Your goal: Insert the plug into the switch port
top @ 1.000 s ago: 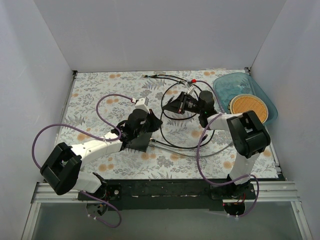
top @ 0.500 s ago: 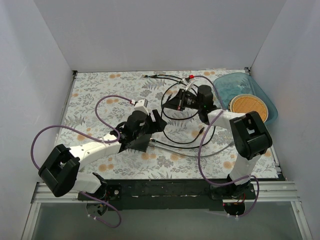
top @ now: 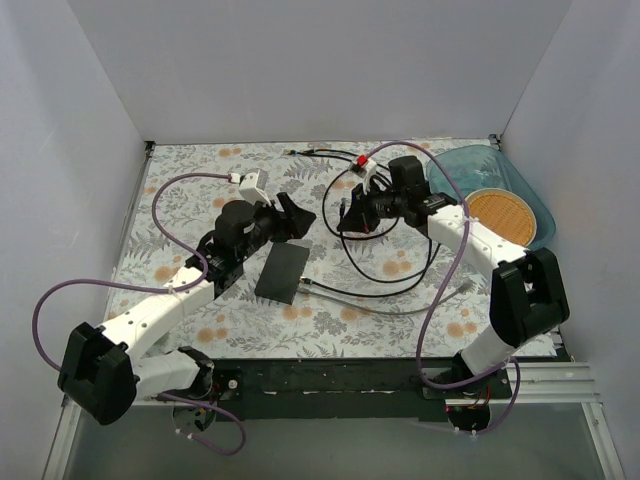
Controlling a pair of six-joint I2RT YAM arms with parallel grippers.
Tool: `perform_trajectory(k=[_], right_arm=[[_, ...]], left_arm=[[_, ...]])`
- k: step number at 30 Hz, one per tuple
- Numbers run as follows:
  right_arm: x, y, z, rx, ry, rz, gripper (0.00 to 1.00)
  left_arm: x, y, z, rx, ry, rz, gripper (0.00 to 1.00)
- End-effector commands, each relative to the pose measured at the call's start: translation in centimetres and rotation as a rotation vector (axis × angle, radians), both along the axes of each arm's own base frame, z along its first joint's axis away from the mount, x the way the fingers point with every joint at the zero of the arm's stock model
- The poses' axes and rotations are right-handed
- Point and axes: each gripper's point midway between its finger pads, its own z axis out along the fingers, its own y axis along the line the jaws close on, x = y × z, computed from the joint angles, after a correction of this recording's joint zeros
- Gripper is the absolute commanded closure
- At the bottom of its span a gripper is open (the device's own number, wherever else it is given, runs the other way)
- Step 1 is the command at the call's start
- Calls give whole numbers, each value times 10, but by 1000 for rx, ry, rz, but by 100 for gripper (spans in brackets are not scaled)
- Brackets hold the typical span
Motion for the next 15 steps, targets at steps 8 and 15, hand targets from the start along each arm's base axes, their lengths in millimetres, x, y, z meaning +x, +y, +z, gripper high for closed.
perform_trajectory(k=[8,15], right_arm=[[-73,17,11,-34,-89,243,99],[-78,20,18,-15,-97,265,99]], left_arm=[[-26,-41,41,-73,-111,-344,43],[-32,-45,41,-87,-117,-386,50]])
